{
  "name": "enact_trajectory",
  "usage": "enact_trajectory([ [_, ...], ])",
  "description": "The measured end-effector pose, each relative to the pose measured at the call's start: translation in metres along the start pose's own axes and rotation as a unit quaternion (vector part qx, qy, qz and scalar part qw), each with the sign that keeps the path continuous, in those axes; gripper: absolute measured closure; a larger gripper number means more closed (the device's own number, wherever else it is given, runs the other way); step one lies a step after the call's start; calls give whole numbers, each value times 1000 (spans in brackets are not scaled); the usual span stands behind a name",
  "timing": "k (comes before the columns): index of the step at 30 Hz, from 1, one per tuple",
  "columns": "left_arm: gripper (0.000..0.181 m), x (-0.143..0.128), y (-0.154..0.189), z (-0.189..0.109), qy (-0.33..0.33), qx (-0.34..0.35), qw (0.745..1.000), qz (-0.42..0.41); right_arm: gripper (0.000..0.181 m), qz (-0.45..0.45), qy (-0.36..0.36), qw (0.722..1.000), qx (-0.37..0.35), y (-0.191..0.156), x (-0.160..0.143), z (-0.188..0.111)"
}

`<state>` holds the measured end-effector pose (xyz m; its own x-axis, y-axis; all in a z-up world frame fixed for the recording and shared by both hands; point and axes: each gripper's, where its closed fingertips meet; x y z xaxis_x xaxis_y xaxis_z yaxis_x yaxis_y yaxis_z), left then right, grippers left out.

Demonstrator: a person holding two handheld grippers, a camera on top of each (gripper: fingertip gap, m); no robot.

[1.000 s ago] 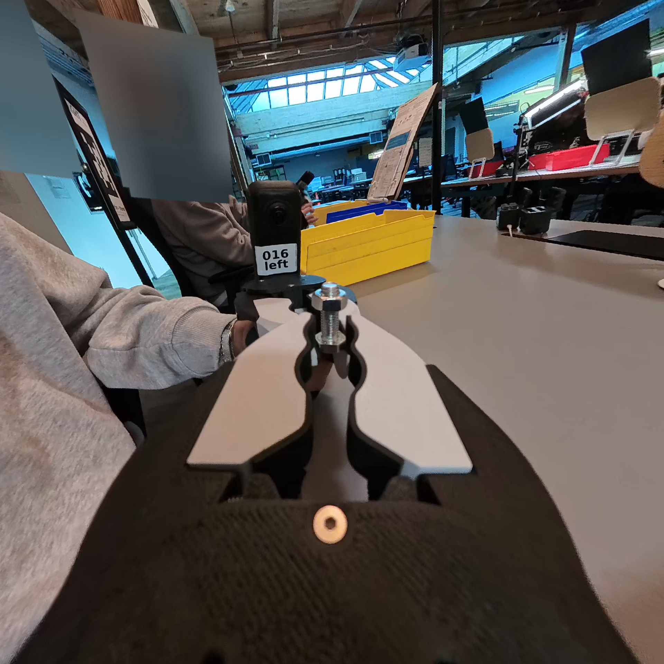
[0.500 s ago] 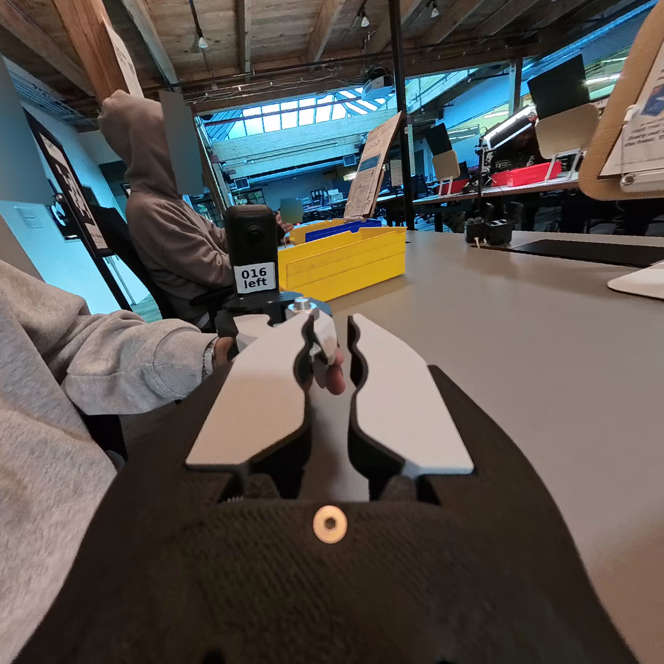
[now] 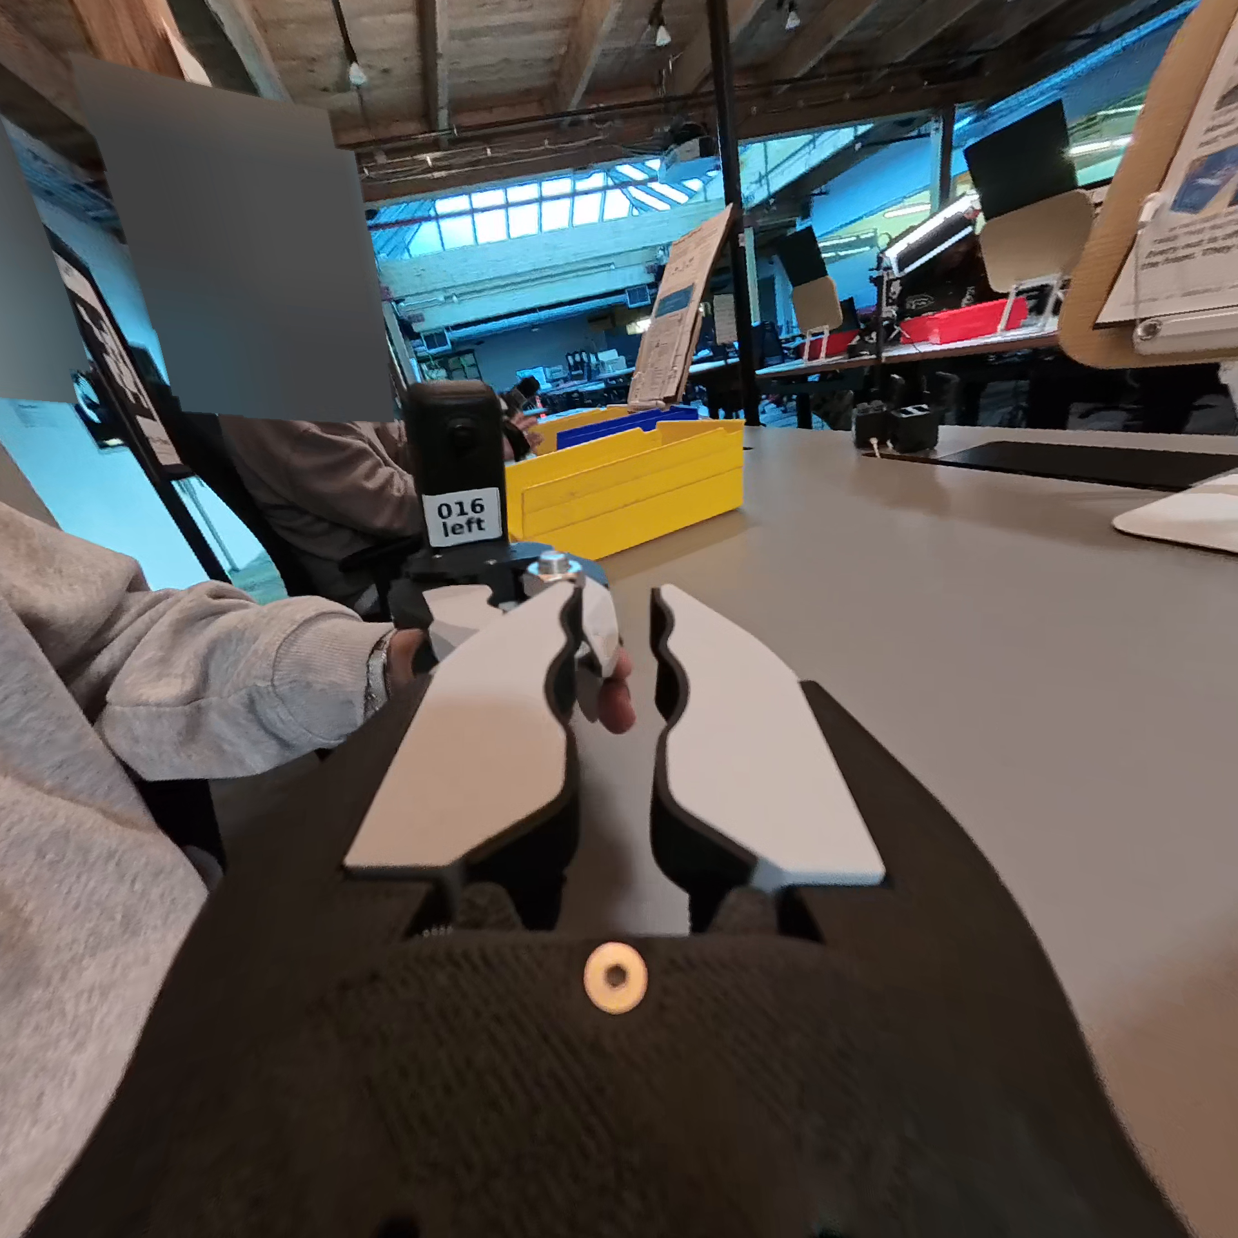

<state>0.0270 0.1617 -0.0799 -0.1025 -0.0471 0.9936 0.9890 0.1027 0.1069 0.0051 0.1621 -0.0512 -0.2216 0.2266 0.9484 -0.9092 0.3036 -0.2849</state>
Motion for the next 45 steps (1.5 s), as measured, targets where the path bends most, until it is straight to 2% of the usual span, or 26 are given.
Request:
enact_trajectory([
  [6, 164, 0, 0, 0, 0, 0, 1000, 1, 148, 13, 17, 999, 48, -16, 6, 1],
  [10, 164, 0, 0, 0, 1, -1, 1000, -2, 154, -21, -9, 1000, 16, -10, -3, 5],
  [14, 164, 0, 0, 0, 1, 0, 1000, -2, 163, -5, -1, 1000, -30, 6, 1, -1],
  [16, 164, 0, 0, 0, 1, 0, 1000, -2, 164, 5, 10, 1000, -20, 5, 4, -3],
  [21, 164, 0, 0, 0, 1, -1, 1000, -2, 151, 1, 11, 1000, 29, -13, 4, 3],
  [25, 164, 1, -1, 0, 3, 1, 1000, -4, 153, -39, -18, 999, 3, -10, -5, 7],
  [29, 164, 1, -1, 0, 2, 1, 1000, -1, 158, -13, -3, 1000, -17, -1, 0, 3],
  [35, 164, 1, 0, 0, 1, 0, 1000, -1, 153, -4, 13, 1000, 16, -12, 5, 4],
  [41, 164, 0, 0, 0, 1, 0, 1000, -2, 162, -16, 1, 1000, -20, -1, 1, 3],
  [45, 164, 1, 0, 0, 1, 0, 1000, -3, 154, 2, 21, 1000, 14, -11, 7, 3],
])
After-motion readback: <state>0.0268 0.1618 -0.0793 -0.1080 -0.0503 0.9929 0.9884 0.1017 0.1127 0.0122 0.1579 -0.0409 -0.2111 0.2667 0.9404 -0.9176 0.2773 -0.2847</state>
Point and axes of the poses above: each gripper's, where its closed fingertips meet, z out along the fingers, x out of its top, y = z × x across the jaws, and after that the axes turned 4 degrees about z, right-handed
